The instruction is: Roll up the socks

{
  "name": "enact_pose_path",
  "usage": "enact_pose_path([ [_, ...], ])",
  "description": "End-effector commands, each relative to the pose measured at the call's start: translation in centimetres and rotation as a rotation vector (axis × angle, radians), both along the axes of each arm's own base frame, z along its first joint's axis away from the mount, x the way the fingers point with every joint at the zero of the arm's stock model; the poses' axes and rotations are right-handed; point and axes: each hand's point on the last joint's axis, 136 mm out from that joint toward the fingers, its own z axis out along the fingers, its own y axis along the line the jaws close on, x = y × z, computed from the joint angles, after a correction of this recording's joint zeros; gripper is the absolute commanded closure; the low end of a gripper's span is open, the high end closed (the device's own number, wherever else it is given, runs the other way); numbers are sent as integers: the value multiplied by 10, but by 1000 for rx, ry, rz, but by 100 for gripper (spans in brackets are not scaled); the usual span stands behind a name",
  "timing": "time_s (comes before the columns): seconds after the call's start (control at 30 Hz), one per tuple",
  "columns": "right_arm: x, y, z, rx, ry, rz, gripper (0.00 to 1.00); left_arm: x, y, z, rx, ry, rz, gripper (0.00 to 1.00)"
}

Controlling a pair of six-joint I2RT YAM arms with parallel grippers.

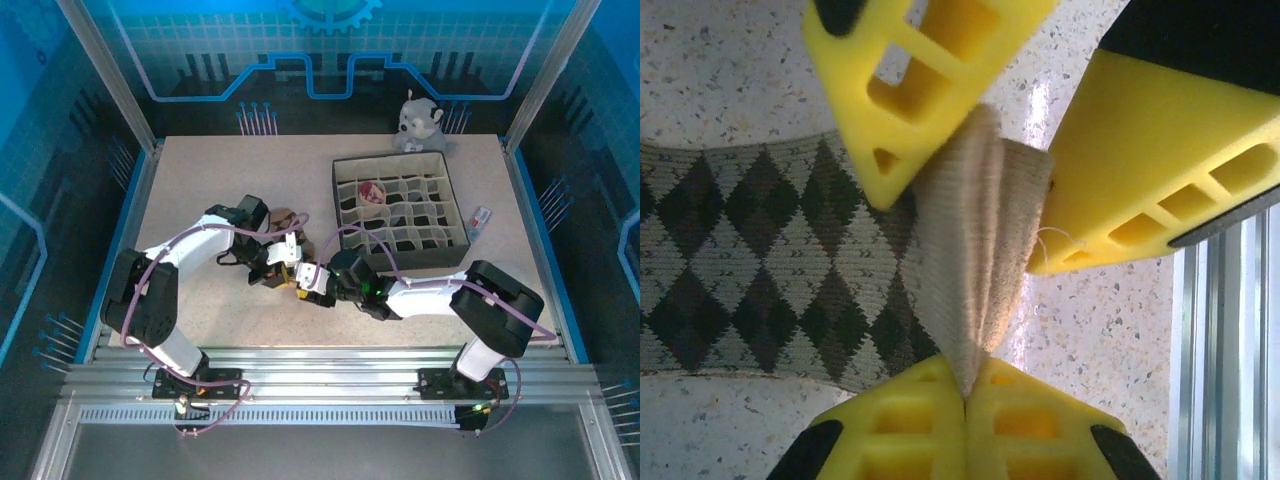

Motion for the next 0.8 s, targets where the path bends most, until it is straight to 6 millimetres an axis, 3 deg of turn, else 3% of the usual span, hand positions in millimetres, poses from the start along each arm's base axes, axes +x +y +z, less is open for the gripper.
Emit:
enact_pose_path([
  [0.0, -4, 14, 18, 70, 3, 29, 75, -10, -8, 9, -55, 39, 7, 100],
  [0.17, -11, 9, 8, 65, 64, 12, 99, -12, -9, 8, -68, 34, 19, 100],
  [0.23, -12, 6, 6, 69, 100, -8, 100, -10, -9, 9, -67, 24, 32, 99],
  [0.43, -8, -12, 3, 70, 362, -153, 100, 13, -18, 30, -170, -121, 192, 48],
  [0.6, -12, -31, -14, 59, 578, -245, 100, 47, -29, 57, -341, -209, 470, 45],
  [0.67, -16, -38, -22, 44, 663, -257, 100, 56, -31, 57, -369, -197, 584, 45],
  [0.77, -21, -47, -34, 30, 795, -273, 100, 54, -39, 52, -363, -189, 609, 46],
])
